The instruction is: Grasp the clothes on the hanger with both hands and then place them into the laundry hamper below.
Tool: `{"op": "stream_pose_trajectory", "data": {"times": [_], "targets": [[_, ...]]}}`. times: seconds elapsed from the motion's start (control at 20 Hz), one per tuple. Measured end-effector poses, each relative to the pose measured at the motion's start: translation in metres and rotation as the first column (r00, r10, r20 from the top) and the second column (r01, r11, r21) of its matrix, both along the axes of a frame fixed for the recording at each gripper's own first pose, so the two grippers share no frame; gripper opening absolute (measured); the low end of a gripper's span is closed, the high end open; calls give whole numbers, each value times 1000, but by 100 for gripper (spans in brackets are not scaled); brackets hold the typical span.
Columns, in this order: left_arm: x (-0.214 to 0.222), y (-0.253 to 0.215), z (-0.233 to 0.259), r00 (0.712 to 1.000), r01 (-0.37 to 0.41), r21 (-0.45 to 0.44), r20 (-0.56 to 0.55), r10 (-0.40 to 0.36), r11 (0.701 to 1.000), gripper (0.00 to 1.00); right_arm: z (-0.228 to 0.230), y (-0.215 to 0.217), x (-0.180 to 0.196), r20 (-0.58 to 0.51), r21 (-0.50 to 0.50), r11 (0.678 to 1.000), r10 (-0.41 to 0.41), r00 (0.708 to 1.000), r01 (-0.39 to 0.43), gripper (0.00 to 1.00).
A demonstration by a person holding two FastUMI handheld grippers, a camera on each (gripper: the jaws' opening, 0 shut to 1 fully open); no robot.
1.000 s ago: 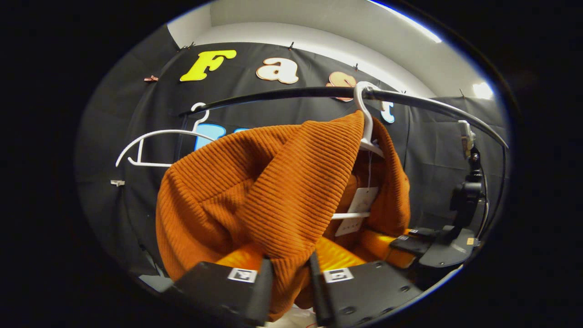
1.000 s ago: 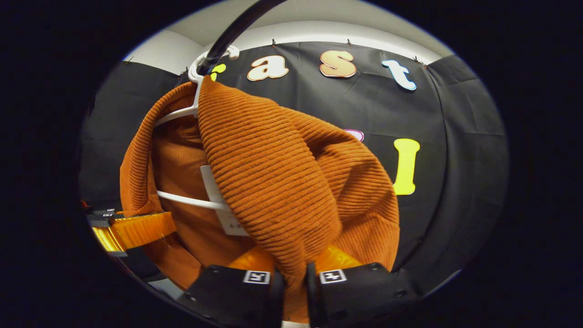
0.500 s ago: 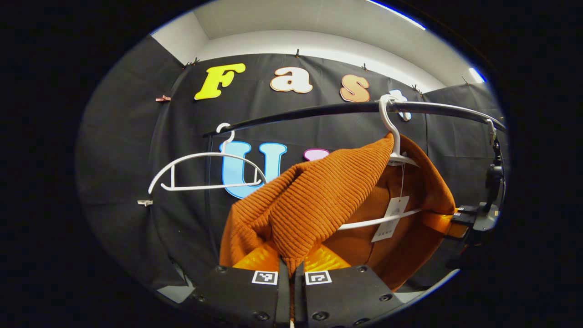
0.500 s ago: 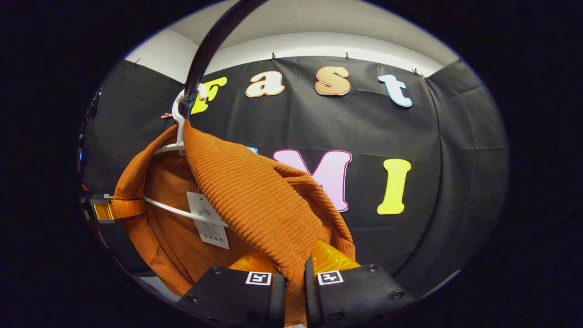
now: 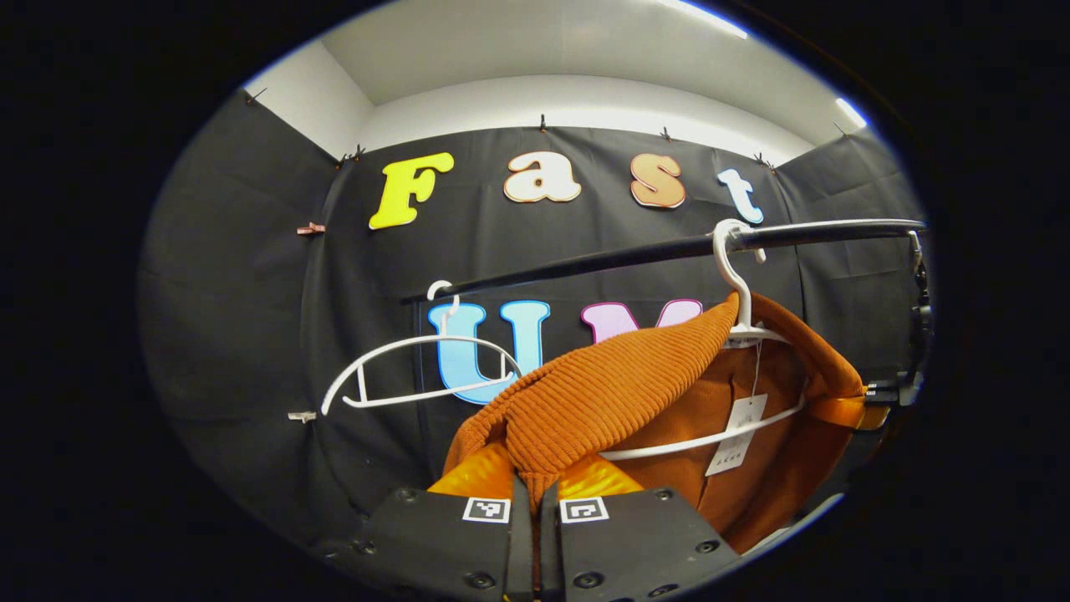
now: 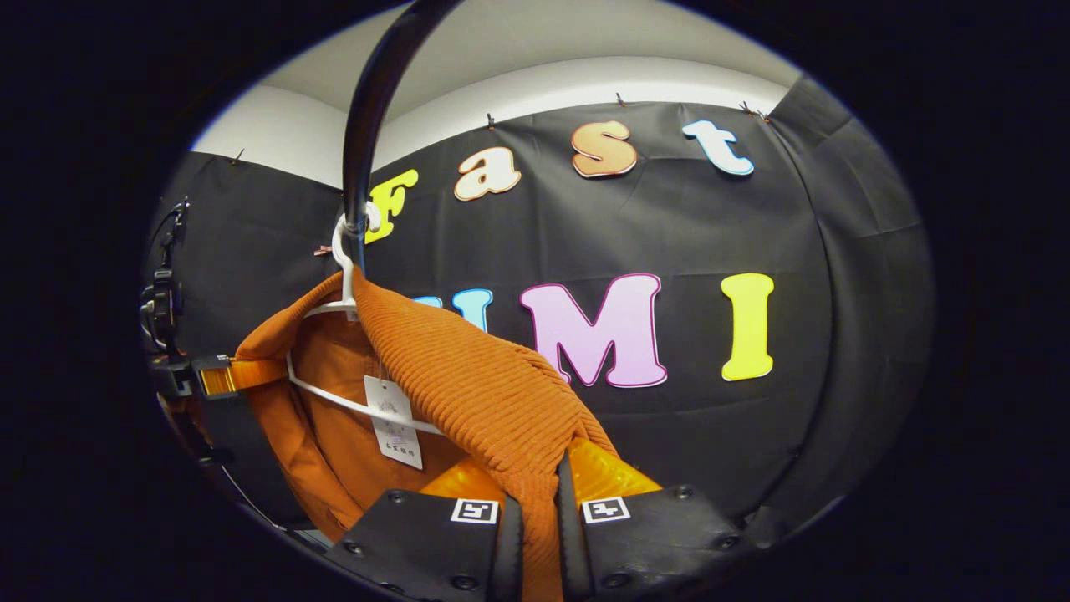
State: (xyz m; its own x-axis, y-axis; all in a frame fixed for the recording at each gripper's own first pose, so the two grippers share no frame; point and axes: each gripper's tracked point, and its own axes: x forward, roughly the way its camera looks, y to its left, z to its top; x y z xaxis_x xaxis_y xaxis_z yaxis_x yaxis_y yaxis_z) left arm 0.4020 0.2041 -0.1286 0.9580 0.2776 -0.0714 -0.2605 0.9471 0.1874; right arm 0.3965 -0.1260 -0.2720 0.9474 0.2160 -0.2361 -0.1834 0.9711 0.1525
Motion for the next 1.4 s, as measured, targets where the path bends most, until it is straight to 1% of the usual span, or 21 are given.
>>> {"op": "stream_pose_trajectory", "data": {"times": [0.05,0.1,0.15,0.2,0.35,0.4,0.45,0.5,0.6,0.75,0.8,0.9,0.95,1.0,1.05,1.1,1.15,1.25,1.3,1.35,1.4], "targets": [[3,4,-1,1000,-1,-2,-5,1,1000,7,-7,1,4,-17,34,999,14,1000,-13,22],[6,5,0,1000,2,-11,-3,-2,1000,7,-11,2,5,-37,86,996,21,999,-18,18],[8,5,0,1000,6,-18,0,-6,1000,7,-11,2,7,-43,132,991,19,999,-13,18],[9,4,1,1000,9,-20,0,-9,1000,7,-8,-1,10,-36,158,988,10,999,-4,22],[12,7,-1,1000,11,8,-20,-11,1000,7,5,-8,20,-7,141,990,11,1000,-10,22],[13,9,1,1000,10,11,-23,-10,1000,7,11,-9,24,6,139,990,23,1000,-23,17],[15,11,4,1000,9,12,-17,-9,1000,7,19,-11,27,24,143,989,39,999,-42,17],[16,14,9,1000,7,12,-9,-7,1000,7,25,-13,30,40,163,985,59,997,-65,22],[18,17,16,1000,10,12,1,-10,1000,8,40,-15,32,61,244,964,95,994,-108,22],[22,22,24,1000,17,22,-3,-17,1000,7,66,-20,48,120,304,945,90,989,-123,22],[22,23,27,1000,19,32,-8,-19,999,7,68,-19,53,134,305,944,87,987,-125,22],[17,22,35,999,33,39,-4,-33,999,7,73,-22,67,156,308,944,68,985,-114,18],[15,19,41,999,54,31,-2,-54,998,8,74,-24,72,164,320,941,57,985,-107,17],[11,14,47,997,78,19,2,-78,997,8,76,-26,78,173,324,941,45,984,-100,27],[7,11,53,995,100,4,3,-100,995,7,76,-26,84,175,319,942,44,984,-99,27],[4,11,58,993,115,-6,-3,-115,993,7,76,-25,86,180,304,947,48,983,-102,17],[2,11,61,992,126,-8,-9,-126,992,7,76,-23,91,184,278,955,57,981,-107,22],[2,17,66,990,138,2,-35,-137,990,6,77,-20,97,195,232,965,77,978,-122,22],[4,22,71,990,137,5,-42,-137,991,8,80,-16,101,199,219,967,89,976,-133,27],[7,26,76,990,138,4,-41,-138,990,7,84,-13,103,206,211,967,99,974,-143,22],[10,32,79,989,140,2,-39,-140,990,7,87,-9,106,214,204,967,108,971,-152,22]]}}
